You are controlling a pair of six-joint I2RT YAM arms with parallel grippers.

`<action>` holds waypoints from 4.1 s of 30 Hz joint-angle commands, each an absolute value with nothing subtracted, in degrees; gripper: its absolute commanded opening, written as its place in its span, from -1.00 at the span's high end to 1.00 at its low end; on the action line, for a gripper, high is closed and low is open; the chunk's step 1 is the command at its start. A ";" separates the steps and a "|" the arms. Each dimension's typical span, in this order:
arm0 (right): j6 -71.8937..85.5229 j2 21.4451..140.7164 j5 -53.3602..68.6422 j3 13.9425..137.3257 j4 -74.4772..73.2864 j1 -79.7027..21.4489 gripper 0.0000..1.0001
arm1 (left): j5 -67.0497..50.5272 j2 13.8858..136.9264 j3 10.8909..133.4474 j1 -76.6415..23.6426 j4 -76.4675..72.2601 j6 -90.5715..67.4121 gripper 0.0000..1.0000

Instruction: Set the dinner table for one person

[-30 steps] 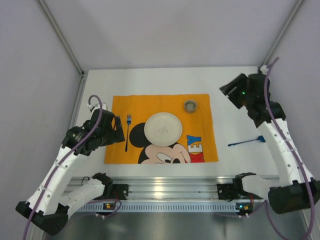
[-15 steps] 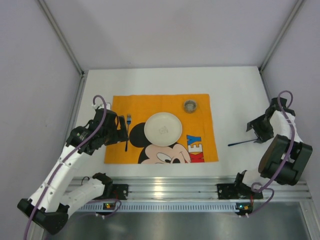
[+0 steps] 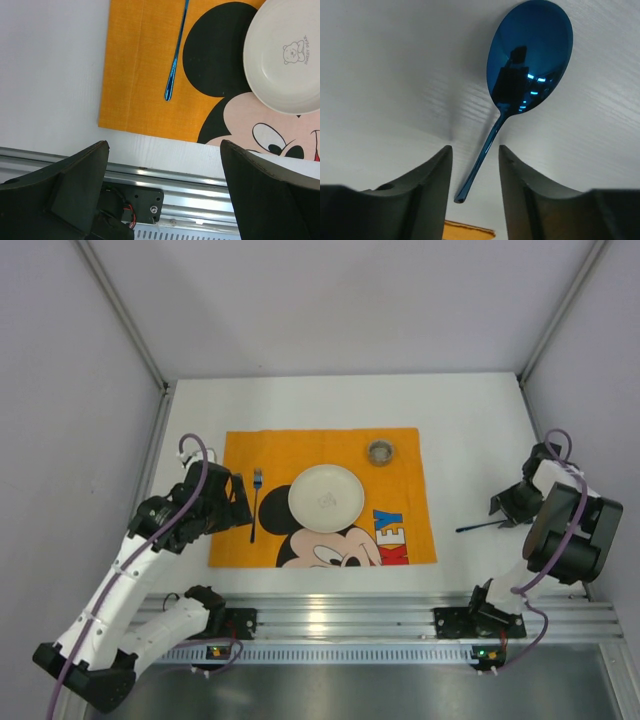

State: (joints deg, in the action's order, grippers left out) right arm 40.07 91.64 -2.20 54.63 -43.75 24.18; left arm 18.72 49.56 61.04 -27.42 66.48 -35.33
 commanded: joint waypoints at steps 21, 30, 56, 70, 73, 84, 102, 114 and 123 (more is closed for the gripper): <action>35.25 90.09 -11.24 71.87 -47.88 5.06 1.00 | 17.67 57.48 64.51 -27.16 62.32 -33.40 -0.97; 33.49 93.42 -21.60 83.23 -61.43 -20.97 1.00 | 16.35 56.52 64.43 -27.16 61.08 -32.08 -0.97; 39.99 112.50 -21.36 86.57 -55.81 -39.81 0.43 | 19.77 48.87 68.64 -27.16 72.07 -31.55 -0.97; 37.19 93.20 -23.73 84.38 -53.54 -39.99 -0.28 | 19.16 52.90 69.35 -27.16 68.74 -28.48 -0.97; 32.27 82.76 -27.23 82.37 -48.37 -41.74 -0.30 | 22.13 55.10 70.05 -27.16 64.87 -27.25 -0.97; 28.56 46.87 -36.13 46.26 -23.02 -45.44 -0.99 | 32.60 28.32 23.42 -27.07 3.24 -7.30 -0.94; 28.39 43.24 -25.50 44.21 -23.30 -45.35 -1.00 | 23.91 81.46 20.82 -12.31 -47.19 4.04 -0.98; 28.92 48.96 -30.22 42.46 -19.96 -45.44 -0.99 | 2.72 89.30 16.69 -0.88 -63.38 -2.63 -0.82; 8.47 52.28 -42.09 31.66 2.08 -45.35 -0.99 | 6.24 89.74 18.11 -1.14 -62.14 -3.52 -0.98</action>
